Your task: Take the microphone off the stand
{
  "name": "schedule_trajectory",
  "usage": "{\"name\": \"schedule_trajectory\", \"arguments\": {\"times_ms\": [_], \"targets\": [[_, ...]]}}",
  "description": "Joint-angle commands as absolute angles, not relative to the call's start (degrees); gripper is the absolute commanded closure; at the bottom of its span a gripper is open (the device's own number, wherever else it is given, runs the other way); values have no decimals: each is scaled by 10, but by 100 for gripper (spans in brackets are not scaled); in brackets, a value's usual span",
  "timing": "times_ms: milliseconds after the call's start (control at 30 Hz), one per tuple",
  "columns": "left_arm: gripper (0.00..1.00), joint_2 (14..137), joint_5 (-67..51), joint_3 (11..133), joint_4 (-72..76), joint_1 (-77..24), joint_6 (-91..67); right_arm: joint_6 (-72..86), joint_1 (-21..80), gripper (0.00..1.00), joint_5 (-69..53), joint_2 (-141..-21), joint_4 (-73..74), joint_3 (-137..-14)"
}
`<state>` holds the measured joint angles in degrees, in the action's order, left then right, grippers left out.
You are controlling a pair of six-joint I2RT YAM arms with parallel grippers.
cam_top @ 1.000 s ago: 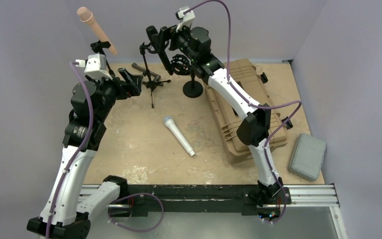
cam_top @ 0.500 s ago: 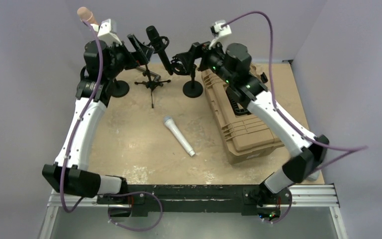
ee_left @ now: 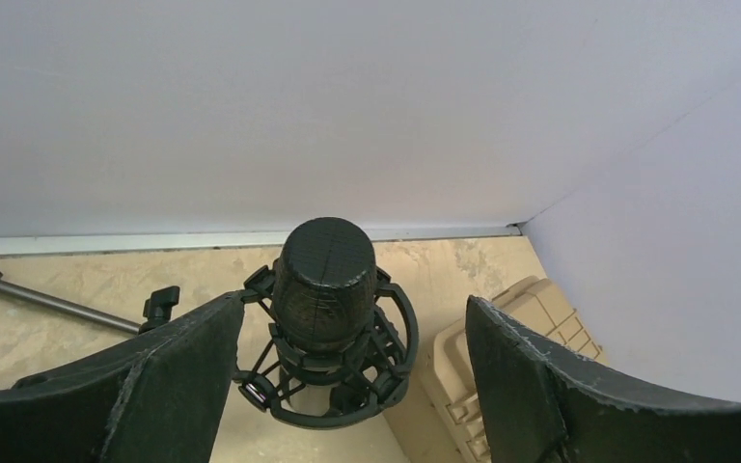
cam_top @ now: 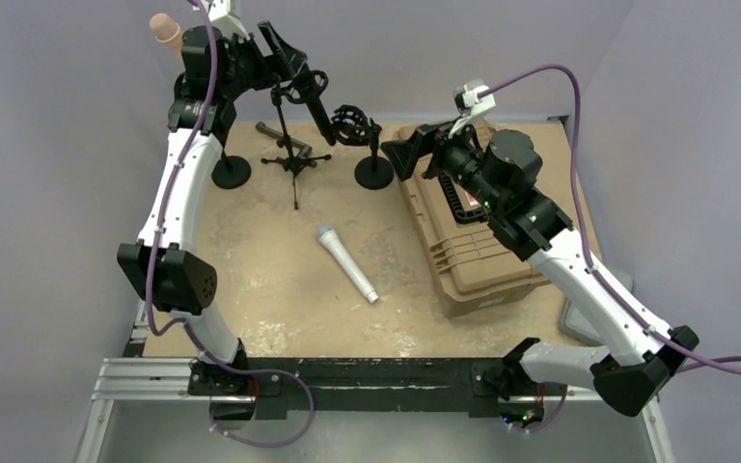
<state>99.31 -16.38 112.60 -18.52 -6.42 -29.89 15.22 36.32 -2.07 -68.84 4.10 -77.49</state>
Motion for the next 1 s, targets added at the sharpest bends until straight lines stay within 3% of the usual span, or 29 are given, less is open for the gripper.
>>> {"name": "schedule_trajectory", "arguments": {"times_ms": [0, 700, 833, 967], "targets": [[18, 1010, -183, 1151, -179, -61, -292, 135, 361, 12, -2, -662, 67, -765], [39, 1047, -158, 1126, -145, -85, -271, 123, 361, 12, 29, -631, 75, -729], [48, 1051, -147, 1135, -150, -89, -257, 121, 361, 12, 33, -630, 76, -729], [65, 1058, -135, 1158, -168, -93, -239, 121, 361, 12, 32, -626, 76, -729]]}}
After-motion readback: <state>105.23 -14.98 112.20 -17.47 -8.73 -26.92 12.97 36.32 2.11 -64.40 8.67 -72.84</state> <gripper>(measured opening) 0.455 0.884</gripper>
